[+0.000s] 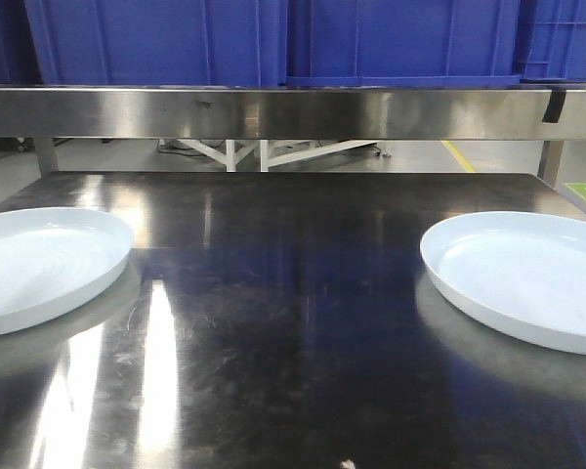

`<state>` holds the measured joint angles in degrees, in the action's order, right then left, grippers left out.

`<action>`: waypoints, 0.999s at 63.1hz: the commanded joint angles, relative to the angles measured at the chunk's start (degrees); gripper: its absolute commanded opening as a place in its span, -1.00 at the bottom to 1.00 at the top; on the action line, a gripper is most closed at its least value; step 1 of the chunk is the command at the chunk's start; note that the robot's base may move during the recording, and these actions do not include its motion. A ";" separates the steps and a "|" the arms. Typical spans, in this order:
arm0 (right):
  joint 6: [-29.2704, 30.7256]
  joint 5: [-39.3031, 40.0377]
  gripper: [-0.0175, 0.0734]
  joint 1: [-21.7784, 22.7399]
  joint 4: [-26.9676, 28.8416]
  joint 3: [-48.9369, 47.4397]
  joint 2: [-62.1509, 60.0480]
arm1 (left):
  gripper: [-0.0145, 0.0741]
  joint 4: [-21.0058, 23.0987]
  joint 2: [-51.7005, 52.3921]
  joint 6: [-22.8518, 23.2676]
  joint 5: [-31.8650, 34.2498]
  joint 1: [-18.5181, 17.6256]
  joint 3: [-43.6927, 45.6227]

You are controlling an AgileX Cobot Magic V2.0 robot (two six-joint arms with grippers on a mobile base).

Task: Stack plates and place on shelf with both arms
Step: 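Lower the left gripper and grasp the plate's rim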

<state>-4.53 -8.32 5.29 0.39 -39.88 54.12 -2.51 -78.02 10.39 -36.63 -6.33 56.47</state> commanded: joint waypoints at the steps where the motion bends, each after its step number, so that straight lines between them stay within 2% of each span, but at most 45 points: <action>1: -0.13 4.10 0.73 -0.08 0.03 -2.21 -0.54 | 0.72 0.49 -1.78 0.69 3.24 0.13 2.16; 22: -0.13 1.53 0.73 -0.08 0.03 -2.21 -0.54 | 0.72 -0.81 -10.08 0.69 3.33 0.23 2.16; 30: -0.13 1.53 0.73 -0.08 0.03 -2.21 -0.54 | 0.72 -1.69 -11.27 0.69 3.33 0.35 2.16; 46: -0.13 1.53 0.73 -0.08 0.03 -2.21 -0.54 | 0.71 -1.46 -11.94 0.69 4.22 3.43 2.16; 63: -0.13 1.53 0.73 -0.08 0.03 -2.21 -0.54 | 0.71 -1.24 -13.73 0.69 4.22 3.56 2.16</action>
<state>-4.53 -11.05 5.29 0.39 -39.88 54.12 -3.77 -93.00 10.62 -34.55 -2.91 56.95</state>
